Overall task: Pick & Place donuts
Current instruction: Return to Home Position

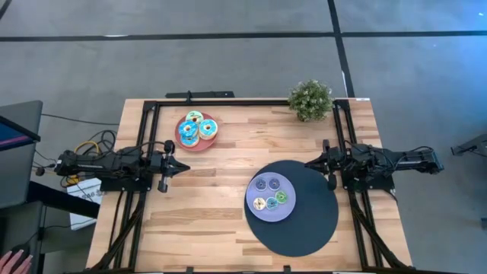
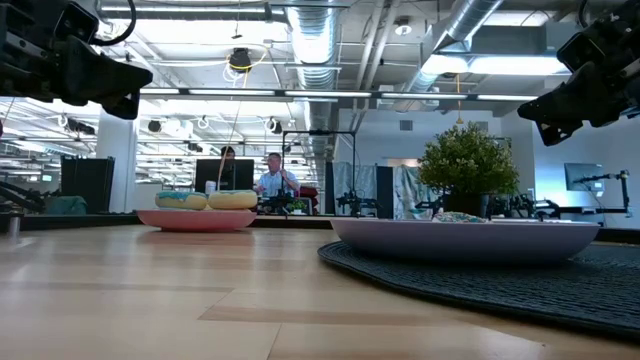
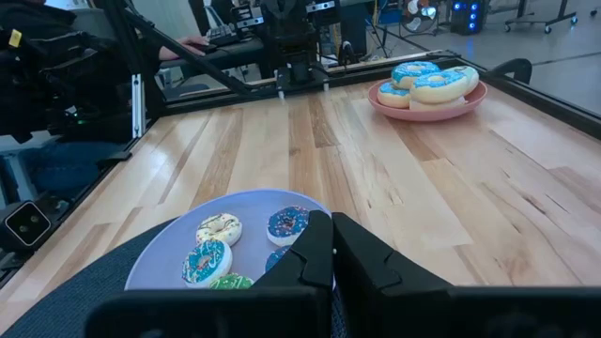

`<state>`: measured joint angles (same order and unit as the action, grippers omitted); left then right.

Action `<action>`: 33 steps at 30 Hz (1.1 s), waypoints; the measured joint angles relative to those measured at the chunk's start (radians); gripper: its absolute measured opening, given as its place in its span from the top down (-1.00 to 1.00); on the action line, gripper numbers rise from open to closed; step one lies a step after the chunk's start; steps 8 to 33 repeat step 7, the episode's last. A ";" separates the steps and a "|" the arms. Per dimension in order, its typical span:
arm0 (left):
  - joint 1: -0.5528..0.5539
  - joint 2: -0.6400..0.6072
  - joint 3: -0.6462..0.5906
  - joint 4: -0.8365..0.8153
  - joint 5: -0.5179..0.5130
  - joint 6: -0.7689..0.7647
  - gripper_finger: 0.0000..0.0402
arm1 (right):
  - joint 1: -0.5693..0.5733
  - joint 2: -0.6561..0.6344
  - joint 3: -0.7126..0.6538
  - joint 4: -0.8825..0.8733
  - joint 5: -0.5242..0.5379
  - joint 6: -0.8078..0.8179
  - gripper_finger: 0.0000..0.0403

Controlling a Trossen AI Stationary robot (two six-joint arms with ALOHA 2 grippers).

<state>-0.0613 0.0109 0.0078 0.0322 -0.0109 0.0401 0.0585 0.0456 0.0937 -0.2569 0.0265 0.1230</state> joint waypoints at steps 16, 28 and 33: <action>0.000 0.000 0.000 0.000 0.000 0.003 1.00 | 0.000 0.000 0.000 0.000 0.000 0.000 1.00; 0.000 0.000 0.000 0.000 0.000 0.003 1.00 | 0.000 0.000 0.000 0.000 0.000 0.000 1.00; 0.000 0.000 0.000 0.000 0.000 0.003 1.00 | 0.000 0.000 0.000 0.000 0.000 0.000 1.00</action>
